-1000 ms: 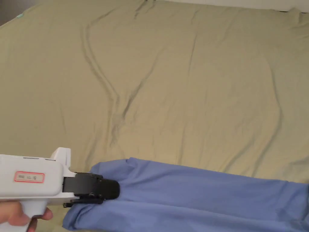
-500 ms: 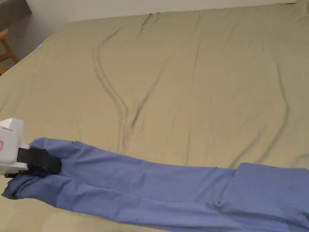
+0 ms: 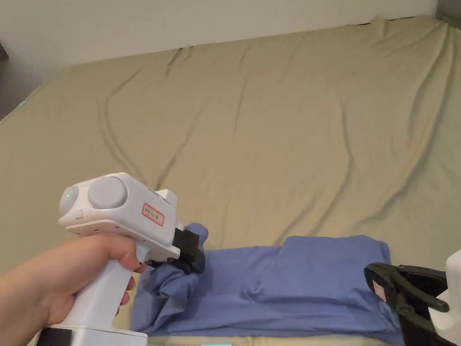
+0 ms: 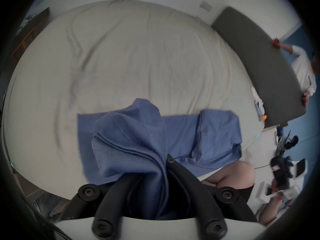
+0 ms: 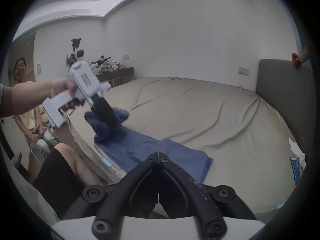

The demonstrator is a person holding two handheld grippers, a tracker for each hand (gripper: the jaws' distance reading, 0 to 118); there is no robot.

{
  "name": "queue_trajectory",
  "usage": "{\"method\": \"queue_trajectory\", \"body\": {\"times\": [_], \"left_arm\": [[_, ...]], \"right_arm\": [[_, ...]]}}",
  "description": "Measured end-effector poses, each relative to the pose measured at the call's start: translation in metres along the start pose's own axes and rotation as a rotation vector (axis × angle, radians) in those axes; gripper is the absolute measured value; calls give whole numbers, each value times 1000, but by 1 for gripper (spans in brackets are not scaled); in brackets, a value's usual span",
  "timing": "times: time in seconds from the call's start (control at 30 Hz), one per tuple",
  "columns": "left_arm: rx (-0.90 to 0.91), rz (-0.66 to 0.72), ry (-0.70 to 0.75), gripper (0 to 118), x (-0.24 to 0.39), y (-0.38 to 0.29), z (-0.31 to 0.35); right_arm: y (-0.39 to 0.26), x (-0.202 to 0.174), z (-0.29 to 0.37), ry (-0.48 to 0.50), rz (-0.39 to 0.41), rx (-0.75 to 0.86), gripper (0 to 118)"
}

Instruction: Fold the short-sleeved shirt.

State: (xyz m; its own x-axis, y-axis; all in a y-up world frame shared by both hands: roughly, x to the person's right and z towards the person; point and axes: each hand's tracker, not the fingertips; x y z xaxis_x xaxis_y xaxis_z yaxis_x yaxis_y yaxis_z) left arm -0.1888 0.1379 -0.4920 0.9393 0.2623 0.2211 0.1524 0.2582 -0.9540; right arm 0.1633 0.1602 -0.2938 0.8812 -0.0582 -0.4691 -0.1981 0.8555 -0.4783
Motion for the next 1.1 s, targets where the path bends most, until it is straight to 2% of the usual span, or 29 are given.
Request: {"method": "queue_trajectory", "body": {"times": [0.1,0.13,0.17,0.2,0.23,0.3,0.37,0.4,0.43,0.47,0.53,0.6,0.7,0.8,0.9,0.97,1.03,1.1], "left_arm": [[-27,-5,21,10,19,-3,-32],[-40,-22,31,21,18,3,-40],[-49,-29,27,56,23,3,-43],[-48,-32,19,85,28,2,-41],[19,-49,-4,101,35,0,-30],[190,-109,-119,93,39,-2,7],[246,-56,-131,88,30,-6,33],[268,-31,-131,76,26,-14,47],[298,-3,-110,42,19,-20,51],[299,18,-29,1,14,-25,48],[272,20,159,0,10,-35,28],[167,-43,199,0,13,-42,1],[101,7,107,0,18,-39,-49],[115,-4,103,0,48,-32,-72],[155,-80,56,0,80,-29,-75],[130,-125,-78,0,96,-31,-73],[114,-173,-89,0,108,-33,-71],[116,-196,-175,0,101,-30,-56]], "right_arm": [[-11,5,9,-42,-14,-3,1],[-14,6,11,-51,-16,-7,1],[-15,8,13,-54,-20,-7,1],[-17,9,15,-56,-26,-6,1],[-18,10,16,-59,-36,-2,1],[-19,10,18,-52,-40,1,1],[-20,9,17,-50,-38,1,1],[-21,9,17,-48,-36,-1,1],[-21,8,17,-46,-36,-2,1],[-22,7,17,-43,-40,-2,1],[-24,5,15,-37,-43,-10,1],[-25,4,14,-40,-29,-21,1],[-26,2,12,-47,-23,-35,1],[-26,-1,11,-50,-24,-39,1],[-25,-2,10,-54,-16,-40,1],[-25,-2,9,-54,-15,-39,1],[-24,-2,8,-54,-19,-43,1],[-23,0,8,-68,-27,-48,1]]}}
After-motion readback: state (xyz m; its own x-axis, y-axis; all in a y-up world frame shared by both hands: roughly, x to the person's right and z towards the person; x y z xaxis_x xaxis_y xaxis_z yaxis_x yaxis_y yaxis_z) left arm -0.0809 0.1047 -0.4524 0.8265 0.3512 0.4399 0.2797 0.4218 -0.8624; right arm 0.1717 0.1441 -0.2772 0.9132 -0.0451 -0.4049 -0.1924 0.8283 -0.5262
